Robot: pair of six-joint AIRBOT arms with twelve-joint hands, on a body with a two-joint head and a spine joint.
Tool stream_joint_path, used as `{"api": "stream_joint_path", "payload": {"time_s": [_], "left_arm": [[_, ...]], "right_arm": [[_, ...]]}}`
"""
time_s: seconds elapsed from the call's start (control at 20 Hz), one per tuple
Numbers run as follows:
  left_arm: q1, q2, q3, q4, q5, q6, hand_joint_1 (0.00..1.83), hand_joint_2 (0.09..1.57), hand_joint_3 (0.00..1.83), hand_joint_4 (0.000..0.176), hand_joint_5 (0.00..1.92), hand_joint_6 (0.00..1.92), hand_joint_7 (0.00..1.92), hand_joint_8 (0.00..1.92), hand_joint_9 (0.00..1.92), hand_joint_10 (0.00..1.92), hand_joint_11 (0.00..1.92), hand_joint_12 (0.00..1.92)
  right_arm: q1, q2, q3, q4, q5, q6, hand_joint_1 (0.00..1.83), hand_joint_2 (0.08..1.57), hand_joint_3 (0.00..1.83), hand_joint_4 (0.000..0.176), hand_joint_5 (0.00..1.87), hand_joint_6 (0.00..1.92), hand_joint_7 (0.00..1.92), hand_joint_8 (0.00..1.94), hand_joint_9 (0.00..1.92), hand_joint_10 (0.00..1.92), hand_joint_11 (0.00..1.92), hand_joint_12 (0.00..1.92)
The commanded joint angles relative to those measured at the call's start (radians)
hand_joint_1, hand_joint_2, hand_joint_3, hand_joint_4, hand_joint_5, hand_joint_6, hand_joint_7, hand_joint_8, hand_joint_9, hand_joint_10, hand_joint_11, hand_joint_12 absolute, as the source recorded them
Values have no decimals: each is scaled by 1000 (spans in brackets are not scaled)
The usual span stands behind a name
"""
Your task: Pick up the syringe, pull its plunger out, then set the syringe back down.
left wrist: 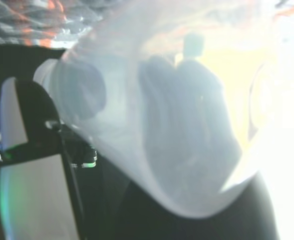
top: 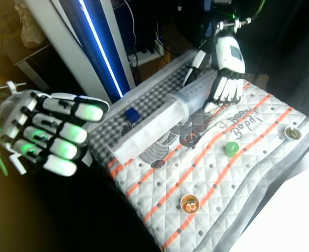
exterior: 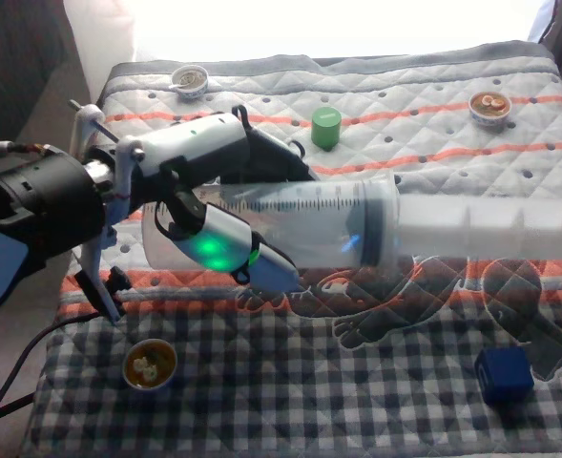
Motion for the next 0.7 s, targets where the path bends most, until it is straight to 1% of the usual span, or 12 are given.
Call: {"api": "stream_joint_path", "payload": {"time_s": [0.0,0.1,0.15,0.2,0.25,0.3,0.35,0.45,0.5,0.55,0.6,0.65], "left_arm": [[-22,-5,3,13,97,-17,1219,1161,1,0,1022,925,749,1338,371,1565,240,1921],[-24,-18,18,12,74,-17,1141,1146,1,0,913,1073,687,592,303,1229,35,1834],[-23,-23,27,9,65,-17,1049,1080,0,0,714,613,551,291,165,837,6,1527],[-23,-27,33,4,57,-17,1028,1065,0,0,733,365,559,141,178,651,0,1410],[-22,-28,36,-1,54,-17,1020,1022,0,0,668,226,431,42,91,520,0,1233],[-20,-28,37,-7,54,-17,1020,1022,0,0,668,226,431,42,91,520,0,1233],[-18,-28,38,-13,56,-16,875,933,0,61,314,19,57,1,3,43,0,585],[-15,-27,32,-85,67,57,756,872,0,110,65,0,1,0,0,1,0,246],[-13,-24,16,-155,85,163,756,872,0,110,65,0,1,0,0,1,0,246],[-7,-16,-2,-188,111,221,696,852,0,144,2,0,0,0,0,0,0,132],[10,1,-28,-202,152,224,710,848,0,147,0,0,0,0,0,0,0,128],[17,7,-37,-206,173,224,793,843,0,130,24,3,0,0,0,0,0,25]], "right_arm": [[10,1,2,2,129,3,707,872,4,60,113,0,47,0,26,0,0,209],[11,-1,2,0,129,3,710,883,5,59,108,2,52,1,19,3,0,177],[11,-1,2,0,129,3,723,885,3,55,111,2,62,1,22,3,0,81],[11,-1,1,0,129,3,724,887,2,54,112,1,65,1,23,2,0,40],[11,-1,1,0,129,3,716,895,5,53,99,0,61,0,20,0,0,32],[12,-1,1,-1,129,3,716,895,5,53,99,0,61,0,20,0,0,32],[12,-1,0,-1,129,3,757,874,0,75,129,10,69,4,22,2,18,9],[12,-1,-1,-1,129,3,781,893,5,78,134,9,58,0,3,0,3,1],[13,-1,-2,-1,129,3,781,893,5,78,134,9,58,0,3,0,3,1],[14,-1,-3,-1,129,3,795,893,4,65,124,3,31,0,0,0,0,0],[15,-1,-5,0,129,3,807,877,0,70,122,2,16,0,0,0,0,0],[15,-1,-6,0,129,3,790,873,0,77,116,0,23,4,0,0,0,0]]}}
